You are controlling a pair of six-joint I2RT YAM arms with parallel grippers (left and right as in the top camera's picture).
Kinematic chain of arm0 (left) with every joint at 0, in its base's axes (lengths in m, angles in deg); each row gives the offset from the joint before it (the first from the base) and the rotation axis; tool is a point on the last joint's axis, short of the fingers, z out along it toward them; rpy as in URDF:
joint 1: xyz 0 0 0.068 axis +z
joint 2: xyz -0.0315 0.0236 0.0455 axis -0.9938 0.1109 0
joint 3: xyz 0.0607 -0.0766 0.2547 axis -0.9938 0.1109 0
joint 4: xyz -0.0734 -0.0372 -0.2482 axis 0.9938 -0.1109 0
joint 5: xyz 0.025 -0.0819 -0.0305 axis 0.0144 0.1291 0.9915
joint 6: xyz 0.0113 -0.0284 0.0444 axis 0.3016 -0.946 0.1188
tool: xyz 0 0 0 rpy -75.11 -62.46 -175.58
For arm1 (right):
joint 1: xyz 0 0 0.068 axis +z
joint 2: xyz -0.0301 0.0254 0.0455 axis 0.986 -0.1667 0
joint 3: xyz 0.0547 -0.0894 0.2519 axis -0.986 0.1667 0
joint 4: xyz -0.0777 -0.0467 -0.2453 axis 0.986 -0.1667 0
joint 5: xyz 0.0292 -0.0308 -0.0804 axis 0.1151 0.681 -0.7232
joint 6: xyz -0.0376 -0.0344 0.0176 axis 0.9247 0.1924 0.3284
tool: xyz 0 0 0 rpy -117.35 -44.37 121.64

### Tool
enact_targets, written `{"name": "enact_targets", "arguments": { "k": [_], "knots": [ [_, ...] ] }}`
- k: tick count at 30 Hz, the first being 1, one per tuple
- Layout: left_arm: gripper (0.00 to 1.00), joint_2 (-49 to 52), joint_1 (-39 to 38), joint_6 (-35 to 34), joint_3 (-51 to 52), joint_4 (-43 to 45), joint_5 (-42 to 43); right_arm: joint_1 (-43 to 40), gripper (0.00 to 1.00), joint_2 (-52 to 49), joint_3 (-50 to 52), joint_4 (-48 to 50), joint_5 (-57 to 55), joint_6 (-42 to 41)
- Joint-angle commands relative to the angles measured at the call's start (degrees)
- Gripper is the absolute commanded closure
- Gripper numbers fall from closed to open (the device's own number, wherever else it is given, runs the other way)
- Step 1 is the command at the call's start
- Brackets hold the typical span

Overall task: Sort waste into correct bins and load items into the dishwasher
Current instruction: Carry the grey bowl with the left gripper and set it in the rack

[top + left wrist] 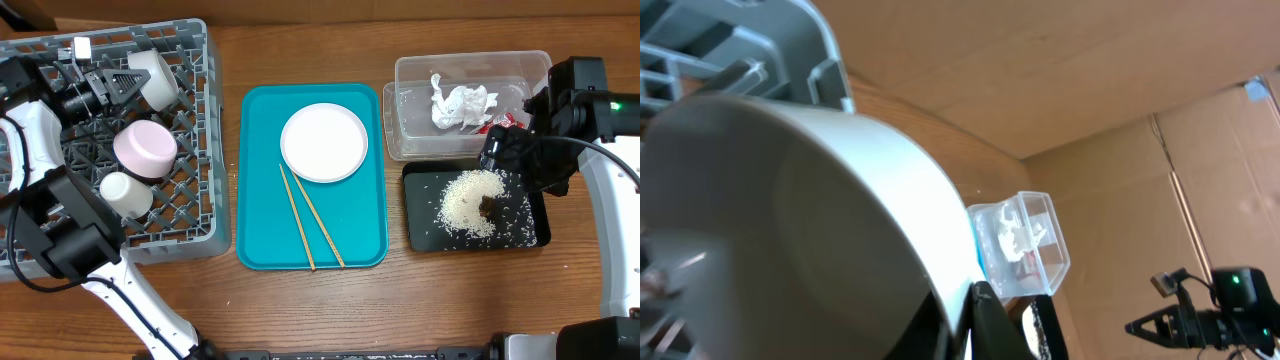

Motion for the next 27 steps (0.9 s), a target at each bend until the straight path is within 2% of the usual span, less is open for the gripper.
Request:
{"name": "enact_targets", "arguments": {
  "k": [1,2,3,4,6,8,14,18,20,22,27],
  "knots": [
    [0.89,1.2,2.1,-0.1,-0.8,-2.0,-7.4,-0.2,0.09,0.3,-0.9,0.3,-0.6,0.0],
    [0.85,1.2,2.6,-0.1,-0.8,-2.6,-9.1,-0.2,0.09,0.3,-0.9,0.3,-0.6,0.0],
    [0.62,1.2,3.4,-0.1,-0.8,-3.8,-11.1,-0.2,0.09,0.3,-0.9,0.2,-0.5,0.0],
    [0.54,1.2,3.8,-0.1,-0.8,-4.0,-11.7,-0.2,0.09,0.3,-0.9,0.2,-0.5,0.0],
    [0.46,1.2,4.9,-0.1,-0.8,-4.5,-11.6,-0.2,0.09,0.3,-0.9,0.2,-0.5,0.0],
    [0.34,1.2,5.9,-0.1,-0.8,-4.9,-11.4,-0.2,0.09,0.3,-0.9,0.2,-0.6,0.0],
    [0.27,-0.3,8.5,0.6,-0.9,-6.8,-5.7,-0.2,0.09,0.3,-0.9,0.2,-0.6,0.0],
    [0.22,-4.1,9.1,4.1,-0.9,-9.8,-7.6,-0.2,0.09,0.3,-0.9,0.1,-0.6,0.0],
    [0.2,-6.9,9.1,4.7,-0.9,-11.5,-12.1,-0.2,0.09,0.3,-0.9,0.0,-0.6,0.0],
    [0.15,-11.4,8.0,4.5,-0.9,-14.5,-21.2,-0.2,0.09,0.3,-0.9,-0.2,-0.6,0.0],
    [0.08,-19.2,4.4,-2.9,-0.9,-19.3,-40.9,-0.2,0.08,0.3,-0.9,-0.9,-0.6,0.0]
  ]
}}
